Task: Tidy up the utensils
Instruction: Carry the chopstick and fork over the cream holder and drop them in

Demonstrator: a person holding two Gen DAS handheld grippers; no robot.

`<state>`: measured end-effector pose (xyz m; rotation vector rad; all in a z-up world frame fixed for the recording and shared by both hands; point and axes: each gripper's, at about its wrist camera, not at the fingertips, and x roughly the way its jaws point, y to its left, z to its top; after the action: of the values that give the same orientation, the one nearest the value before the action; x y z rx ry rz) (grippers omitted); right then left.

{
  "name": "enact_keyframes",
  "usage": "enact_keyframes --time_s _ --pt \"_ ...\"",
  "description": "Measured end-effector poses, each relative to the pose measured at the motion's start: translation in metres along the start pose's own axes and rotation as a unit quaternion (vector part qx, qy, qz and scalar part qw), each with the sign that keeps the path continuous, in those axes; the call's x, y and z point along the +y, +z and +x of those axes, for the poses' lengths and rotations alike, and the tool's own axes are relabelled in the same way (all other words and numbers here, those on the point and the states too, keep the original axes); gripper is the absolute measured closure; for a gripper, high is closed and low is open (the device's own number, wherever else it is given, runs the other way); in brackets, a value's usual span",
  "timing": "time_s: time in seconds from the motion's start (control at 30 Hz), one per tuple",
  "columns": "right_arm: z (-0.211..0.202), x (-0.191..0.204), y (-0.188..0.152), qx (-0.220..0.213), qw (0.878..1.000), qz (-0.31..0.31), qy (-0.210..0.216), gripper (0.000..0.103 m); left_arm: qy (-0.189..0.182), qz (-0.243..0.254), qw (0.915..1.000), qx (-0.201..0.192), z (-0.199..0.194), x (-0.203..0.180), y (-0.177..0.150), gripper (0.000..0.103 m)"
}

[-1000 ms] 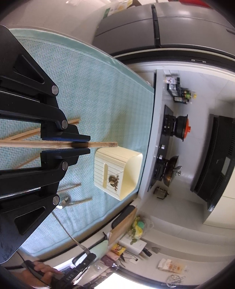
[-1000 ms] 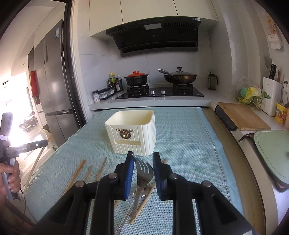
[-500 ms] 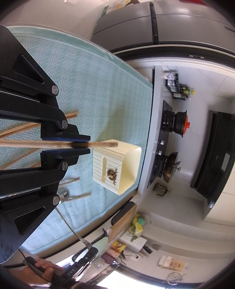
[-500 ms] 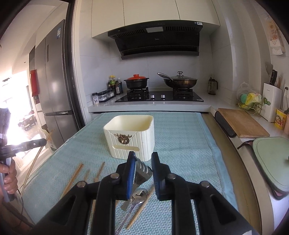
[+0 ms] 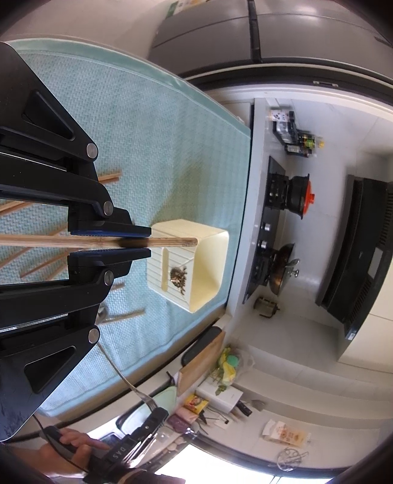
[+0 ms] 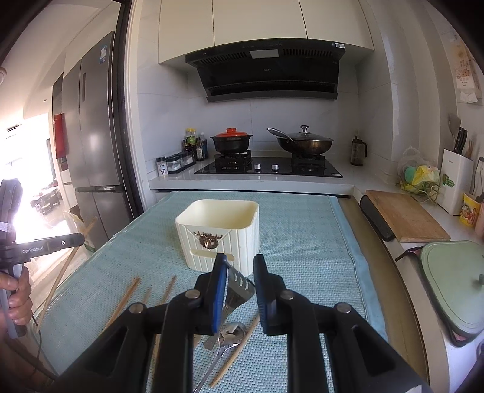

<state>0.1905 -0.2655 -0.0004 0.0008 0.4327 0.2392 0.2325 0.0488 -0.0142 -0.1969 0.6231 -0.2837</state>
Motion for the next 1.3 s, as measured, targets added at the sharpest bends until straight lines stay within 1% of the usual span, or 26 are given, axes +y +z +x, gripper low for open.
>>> enact_keyframes --time_s 0.3,0.53,0.73,0.9,1.03,1.13,1.3 --pt "-0.002 0.0 0.034 -0.018 1.0 -0.014 0.01 0.084 -0.016 0.012 0.9996 -0.018 0.005 -0.017 0.023 0.098" --pt "-0.004 0.002 0.057 -0.029 0.999 -0.031 0.011 0.084 -0.039 0.007 0.9984 -0.041 0.007 -0.022 0.038 0.098" --pt "-0.008 0.002 0.075 -0.044 0.998 -0.039 0.011 0.084 -0.075 -0.021 0.9958 -0.048 0.005 -0.014 0.042 0.098" --pt "-0.014 0.002 0.084 -0.055 0.998 -0.043 0.011 0.084 -0.098 -0.05 0.9931 -0.04 0.006 -0.004 0.04 0.098" --pt "-0.017 0.003 0.085 -0.057 0.997 -0.046 0.011 0.084 -0.084 -0.046 0.9947 -0.038 0.007 -0.004 0.037 0.098" --pt "-0.017 0.003 0.085 -0.055 0.997 -0.045 0.011 0.084 -0.084 -0.047 0.9947 -0.037 0.008 -0.003 0.035 0.099" --pt "-0.016 0.003 0.085 -0.052 0.998 -0.045 0.008 0.084 -0.073 -0.028 0.9958 -0.046 0.006 -0.006 0.037 0.099"
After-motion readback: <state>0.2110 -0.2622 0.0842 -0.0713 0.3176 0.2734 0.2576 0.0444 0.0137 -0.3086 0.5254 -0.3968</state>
